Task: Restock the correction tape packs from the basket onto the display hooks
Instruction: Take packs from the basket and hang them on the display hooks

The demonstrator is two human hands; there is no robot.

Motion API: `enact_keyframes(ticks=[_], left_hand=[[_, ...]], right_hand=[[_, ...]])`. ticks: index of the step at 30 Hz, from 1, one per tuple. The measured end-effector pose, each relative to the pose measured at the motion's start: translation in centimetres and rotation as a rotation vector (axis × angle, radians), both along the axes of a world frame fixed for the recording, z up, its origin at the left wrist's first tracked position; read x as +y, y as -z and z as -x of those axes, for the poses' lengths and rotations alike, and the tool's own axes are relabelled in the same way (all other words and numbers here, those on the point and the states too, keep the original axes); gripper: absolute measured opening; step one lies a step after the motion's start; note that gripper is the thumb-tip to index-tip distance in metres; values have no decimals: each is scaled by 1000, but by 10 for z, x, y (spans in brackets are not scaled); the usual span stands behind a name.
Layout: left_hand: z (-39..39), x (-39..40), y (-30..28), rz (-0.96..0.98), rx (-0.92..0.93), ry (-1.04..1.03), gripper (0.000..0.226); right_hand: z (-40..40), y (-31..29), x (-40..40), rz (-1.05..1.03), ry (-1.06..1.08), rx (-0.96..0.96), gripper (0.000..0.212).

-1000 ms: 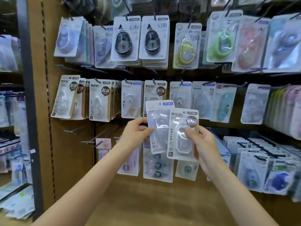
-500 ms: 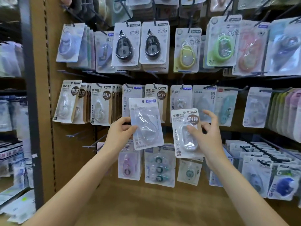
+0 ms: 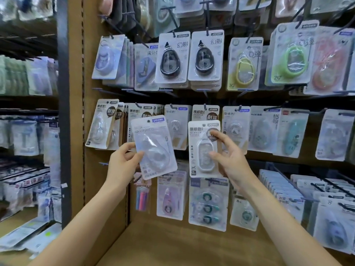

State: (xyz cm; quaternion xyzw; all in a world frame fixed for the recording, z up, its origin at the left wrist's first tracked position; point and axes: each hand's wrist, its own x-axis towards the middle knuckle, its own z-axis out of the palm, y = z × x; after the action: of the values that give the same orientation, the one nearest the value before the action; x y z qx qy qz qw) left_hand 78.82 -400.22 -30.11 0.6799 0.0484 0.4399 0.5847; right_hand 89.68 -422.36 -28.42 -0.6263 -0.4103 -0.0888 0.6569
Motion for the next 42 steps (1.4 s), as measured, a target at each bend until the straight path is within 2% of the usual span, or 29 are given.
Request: enact_keyframes(ticks=[2,4,8,12,15,20,25,31,33,36,38,40,42], left_hand=[[4,9,2,45,-18,-56,16],[8,17,4,77,-21,-82,17],[12,28,6,90,-13,-85,18],[14,35,9,94,-9,-85,16],[15,37,11,92,-12,-73,17],[14,35,12,80,-19,-46,16],[6,22,10,71,-32,-9,14],[1,8,5,49,-36,45,14],[1,6,4,59,-37,56,14],[2,4,4,52,-23,66,15],[2,4,4,45,-22,79,15],[1,3,5,50,-19,89,16],[-1,2,6,52,-11,90,15]], right_hand=[[-4,-1,9,118,169,-117,53],[-4,-4,22,241,313,-311,54],[1,-26,59,264,302,-476,60],[-2,-52,93,217,311,-441,61],[1,-46,100,122,328,-414,61],[-5,-30,73,-156,583,-368,61],[-8,-44,53,9,528,-267,61],[-8,-55,39,79,517,-259,59],[-8,-55,36,168,588,-329,58],[-9,-54,30,461,912,-634,61],[-11,-57,28,534,999,-711,61],[-14,-57,28,541,958,-646,61],[-17,-53,31,508,810,-472,61]])
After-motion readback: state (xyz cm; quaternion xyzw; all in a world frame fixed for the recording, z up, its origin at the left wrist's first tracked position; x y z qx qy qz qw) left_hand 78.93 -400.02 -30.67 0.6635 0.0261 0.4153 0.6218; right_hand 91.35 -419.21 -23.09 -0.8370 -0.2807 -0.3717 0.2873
